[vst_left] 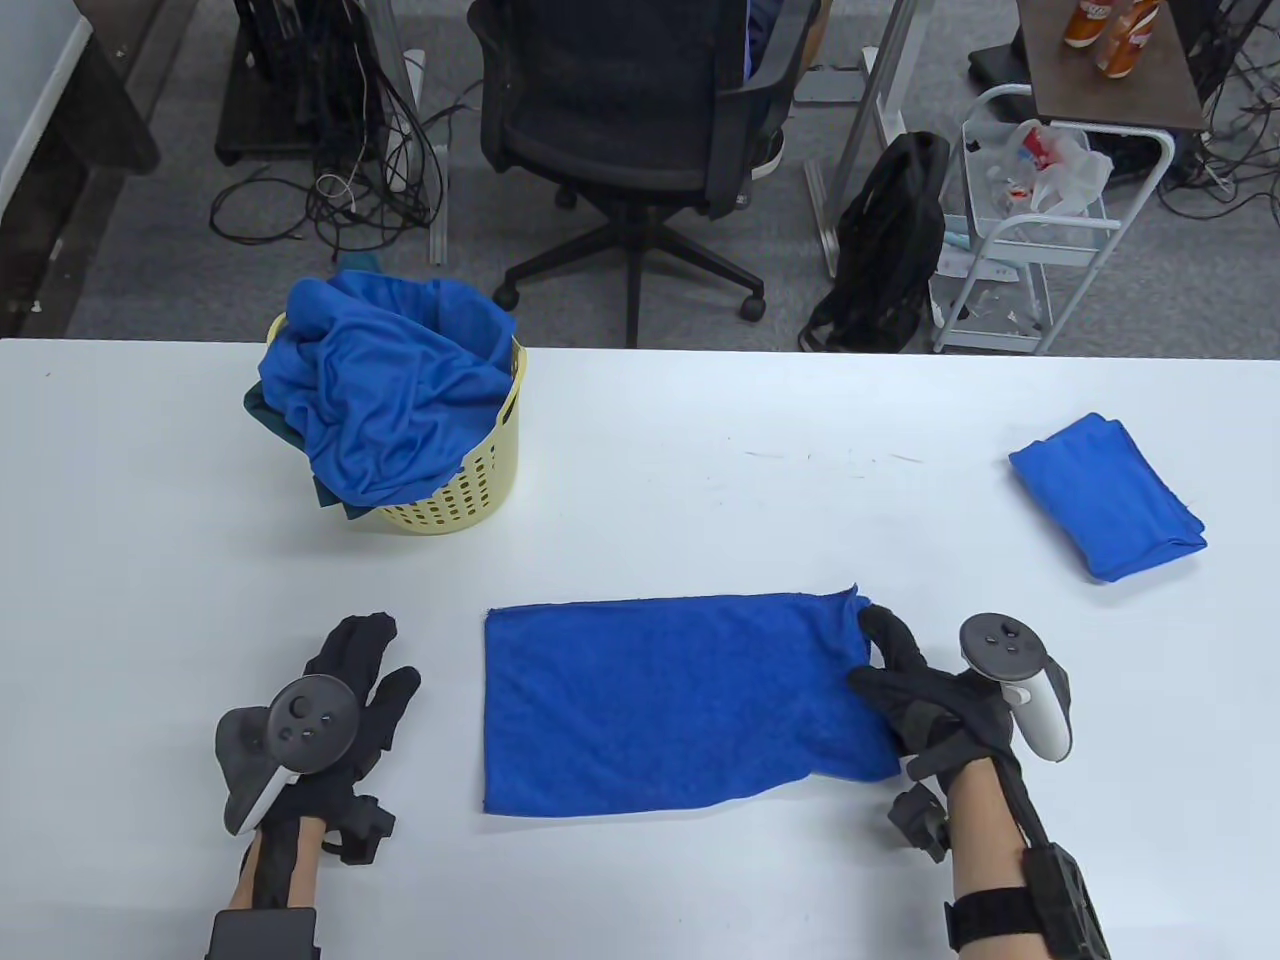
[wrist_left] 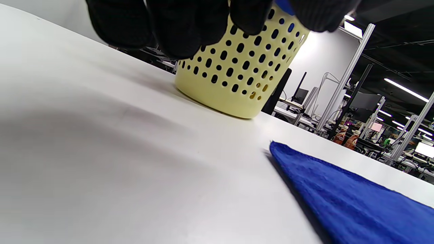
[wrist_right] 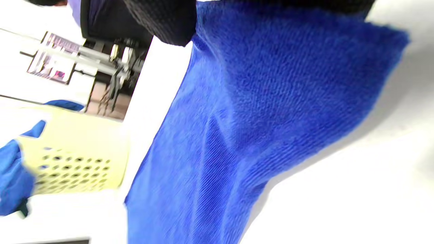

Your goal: Fold and stack clothes and towels from laundry basket

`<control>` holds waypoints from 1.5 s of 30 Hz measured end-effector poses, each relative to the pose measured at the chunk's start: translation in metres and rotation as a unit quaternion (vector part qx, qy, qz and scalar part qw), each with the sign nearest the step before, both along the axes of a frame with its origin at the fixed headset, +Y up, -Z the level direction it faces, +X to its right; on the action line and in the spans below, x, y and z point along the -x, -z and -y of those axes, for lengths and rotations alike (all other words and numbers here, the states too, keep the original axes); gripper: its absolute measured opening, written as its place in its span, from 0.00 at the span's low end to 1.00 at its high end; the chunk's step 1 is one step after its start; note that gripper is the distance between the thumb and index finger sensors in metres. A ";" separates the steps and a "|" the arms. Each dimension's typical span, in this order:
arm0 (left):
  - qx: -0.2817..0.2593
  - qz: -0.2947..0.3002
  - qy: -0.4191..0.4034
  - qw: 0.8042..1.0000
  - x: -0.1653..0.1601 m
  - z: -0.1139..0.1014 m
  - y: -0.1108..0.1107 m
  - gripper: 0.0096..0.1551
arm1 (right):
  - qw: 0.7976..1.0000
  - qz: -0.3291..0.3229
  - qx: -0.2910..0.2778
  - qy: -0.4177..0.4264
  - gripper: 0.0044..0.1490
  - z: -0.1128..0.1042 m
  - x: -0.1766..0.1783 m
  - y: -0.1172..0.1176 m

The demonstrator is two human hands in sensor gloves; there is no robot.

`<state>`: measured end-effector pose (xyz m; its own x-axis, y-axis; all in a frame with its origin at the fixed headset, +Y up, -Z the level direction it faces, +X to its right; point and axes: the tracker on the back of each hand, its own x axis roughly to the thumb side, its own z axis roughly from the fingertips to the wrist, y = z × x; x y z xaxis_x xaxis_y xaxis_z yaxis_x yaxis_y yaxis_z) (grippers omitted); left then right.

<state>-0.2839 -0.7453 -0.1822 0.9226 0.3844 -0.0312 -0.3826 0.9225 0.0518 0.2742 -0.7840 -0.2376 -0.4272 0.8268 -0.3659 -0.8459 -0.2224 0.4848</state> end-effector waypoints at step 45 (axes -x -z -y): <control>0.036 0.028 0.014 0.999 -0.005 0.005 0.001 0.46 | 0.933 -0.049 -0.138 -0.330 0.51 -0.058 0.013 -0.008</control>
